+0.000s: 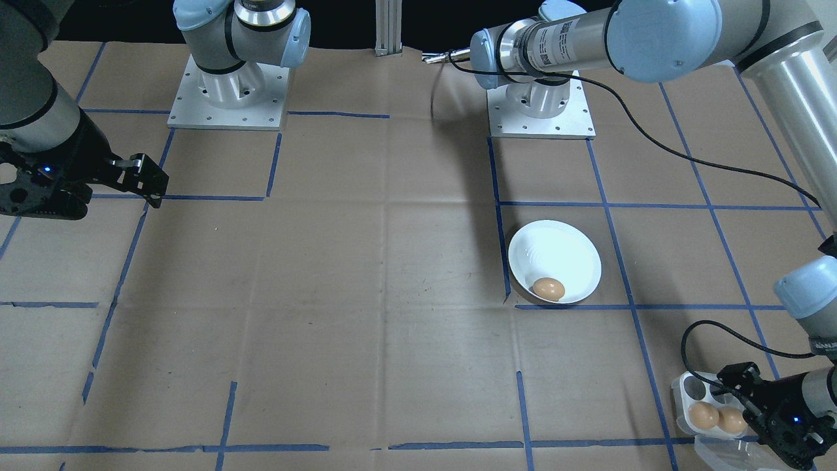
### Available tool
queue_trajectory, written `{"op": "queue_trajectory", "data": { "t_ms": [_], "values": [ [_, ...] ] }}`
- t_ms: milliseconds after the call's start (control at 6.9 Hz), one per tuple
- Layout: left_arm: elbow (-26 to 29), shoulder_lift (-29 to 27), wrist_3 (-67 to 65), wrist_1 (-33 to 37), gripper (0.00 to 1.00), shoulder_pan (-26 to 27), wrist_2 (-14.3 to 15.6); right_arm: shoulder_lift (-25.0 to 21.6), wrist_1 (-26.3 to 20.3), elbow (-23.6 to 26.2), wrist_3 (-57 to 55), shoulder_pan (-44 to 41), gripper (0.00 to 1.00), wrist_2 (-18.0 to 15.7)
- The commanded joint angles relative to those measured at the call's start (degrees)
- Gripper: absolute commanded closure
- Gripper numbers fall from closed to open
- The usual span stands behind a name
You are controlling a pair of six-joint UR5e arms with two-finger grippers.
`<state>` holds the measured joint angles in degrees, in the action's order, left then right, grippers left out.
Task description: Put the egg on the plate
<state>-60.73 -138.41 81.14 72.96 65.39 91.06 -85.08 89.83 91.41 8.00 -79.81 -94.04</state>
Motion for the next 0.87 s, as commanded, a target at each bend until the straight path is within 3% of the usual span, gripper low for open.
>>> {"op": "queue_trajectory", "data": {
  "t_ms": [0,579,724],
  "values": [
    [0.0,-0.54,3.58,-0.1,0.01,0.0,0.08,0.0,-0.01,0.0,0.0,0.0,0.0,0.0],
    [0.0,-0.54,5.08,-0.1,0.02,0.09,0.25,0.0,-0.01,0.0,0.0,0.0,0.0,0.0],
    [0.0,-0.45,5.08,-0.1,0.09,0.09,0.25,0.0,0.08,0.0,0.0,0.0,0.0,0.0]
  ]
}}
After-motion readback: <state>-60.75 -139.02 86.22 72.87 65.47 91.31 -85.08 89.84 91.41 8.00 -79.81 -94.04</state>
